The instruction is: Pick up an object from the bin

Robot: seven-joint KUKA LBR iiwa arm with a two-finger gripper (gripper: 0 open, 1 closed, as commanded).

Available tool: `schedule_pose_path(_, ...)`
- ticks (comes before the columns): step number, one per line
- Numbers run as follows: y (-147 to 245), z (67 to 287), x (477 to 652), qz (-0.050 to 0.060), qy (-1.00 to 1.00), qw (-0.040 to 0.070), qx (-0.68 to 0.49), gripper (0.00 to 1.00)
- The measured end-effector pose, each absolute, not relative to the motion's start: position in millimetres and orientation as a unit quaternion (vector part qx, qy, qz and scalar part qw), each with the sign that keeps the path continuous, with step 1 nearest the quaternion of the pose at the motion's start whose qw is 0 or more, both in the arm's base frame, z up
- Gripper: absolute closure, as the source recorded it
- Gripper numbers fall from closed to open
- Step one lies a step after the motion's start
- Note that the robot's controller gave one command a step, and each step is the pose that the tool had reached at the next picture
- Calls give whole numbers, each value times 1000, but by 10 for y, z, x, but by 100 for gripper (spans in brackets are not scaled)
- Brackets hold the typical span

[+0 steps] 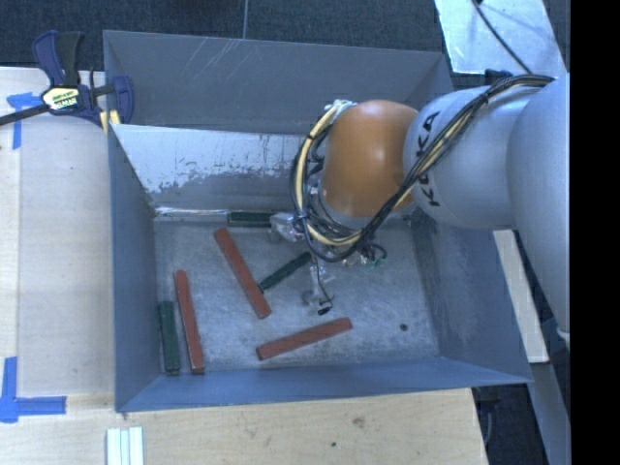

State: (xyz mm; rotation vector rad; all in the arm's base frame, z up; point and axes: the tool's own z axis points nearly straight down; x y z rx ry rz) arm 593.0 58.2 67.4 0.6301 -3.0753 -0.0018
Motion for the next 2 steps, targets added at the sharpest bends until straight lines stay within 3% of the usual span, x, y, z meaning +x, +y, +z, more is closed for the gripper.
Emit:
schedule_pose_path(1,579,713,5949,0,-980,-2,199,100)
schedule_pose_path(2,353,2542,5894,1,-988,-7,157,100)
